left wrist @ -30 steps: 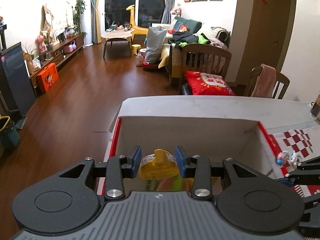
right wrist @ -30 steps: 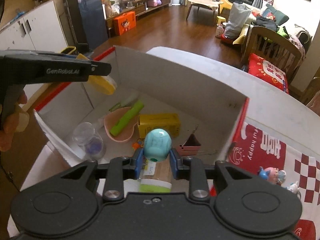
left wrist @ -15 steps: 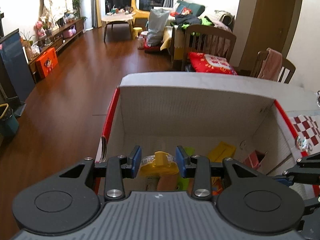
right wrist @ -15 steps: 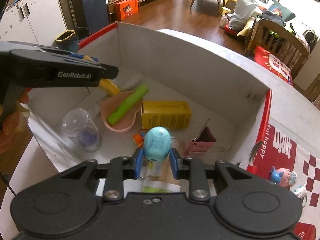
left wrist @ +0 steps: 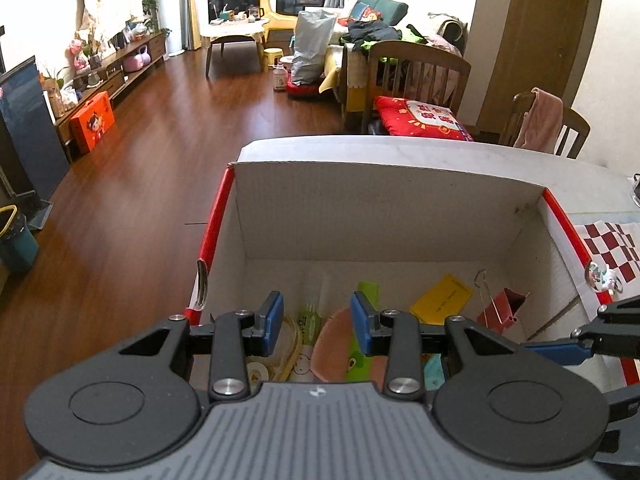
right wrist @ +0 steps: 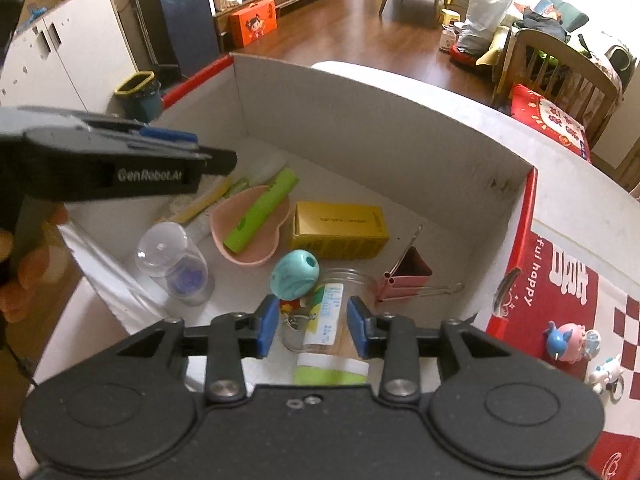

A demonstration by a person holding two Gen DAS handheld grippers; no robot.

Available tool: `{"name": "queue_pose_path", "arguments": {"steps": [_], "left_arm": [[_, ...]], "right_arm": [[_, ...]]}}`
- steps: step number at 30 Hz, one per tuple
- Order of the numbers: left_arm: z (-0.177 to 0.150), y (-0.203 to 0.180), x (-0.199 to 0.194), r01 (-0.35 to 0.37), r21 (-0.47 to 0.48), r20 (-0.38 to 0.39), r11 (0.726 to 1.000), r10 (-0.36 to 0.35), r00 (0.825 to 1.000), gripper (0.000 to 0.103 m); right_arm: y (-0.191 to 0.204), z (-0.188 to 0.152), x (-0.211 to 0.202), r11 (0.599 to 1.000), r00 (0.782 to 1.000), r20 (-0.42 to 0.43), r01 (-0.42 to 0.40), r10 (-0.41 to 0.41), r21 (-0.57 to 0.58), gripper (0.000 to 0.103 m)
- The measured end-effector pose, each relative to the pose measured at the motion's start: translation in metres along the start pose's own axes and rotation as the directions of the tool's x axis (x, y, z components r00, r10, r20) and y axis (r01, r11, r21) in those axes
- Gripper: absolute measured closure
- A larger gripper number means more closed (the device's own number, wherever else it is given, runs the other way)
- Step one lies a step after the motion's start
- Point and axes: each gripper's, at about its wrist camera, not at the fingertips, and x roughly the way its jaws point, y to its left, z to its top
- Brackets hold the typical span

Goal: Organize rigid objects
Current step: 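Withdraw both tools from the shoebox back over the table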

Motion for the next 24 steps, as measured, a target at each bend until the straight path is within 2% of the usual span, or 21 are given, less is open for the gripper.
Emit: {"name": "queue_pose_path", "arguments": {"steps": [9, 14, 20, 22, 24], "left_arm": [[-0.001, -0.018, -0.017, 0.016, 0.04, 0.014, 0.999, -0.017, 1.0, 0.066], [-0.003, -0.027, -0.033, 0.042, 0.052, 0.037, 0.998, -0.044, 0.998, 0.051], [-0.002, -0.047, -0.056, 0.072, 0.09, 0.06, 0.993, -0.077, 0.995, 0.051], [-0.001, -0.053, -0.061, 0.082, 0.096, 0.066, 0.992, -0.088, 0.994, 0.051], [-0.001, -0.059, -0.067, 0.094, 0.1, 0.074, 0.991, -0.101, 0.992, 0.046]], "right_arm": [[-0.004, -0.003, -0.026, 0.999, 0.998, 0.054, -0.042, 0.04, 0.032, 0.049], [-0.006, -0.007, -0.047, 0.997, 0.993, 0.095, -0.069, 0.065, 0.037, 0.044], [-0.011, -0.015, -0.072, 0.994, 0.986, 0.137, -0.099, 0.092, 0.041, 0.039], [-0.015, -0.019, -0.08, 0.994, 0.984, 0.149, -0.1, 0.093, 0.039, 0.033], [-0.019, -0.024, -0.089, 0.994, 0.982, 0.162, -0.101, 0.094, 0.039, 0.031]]}}
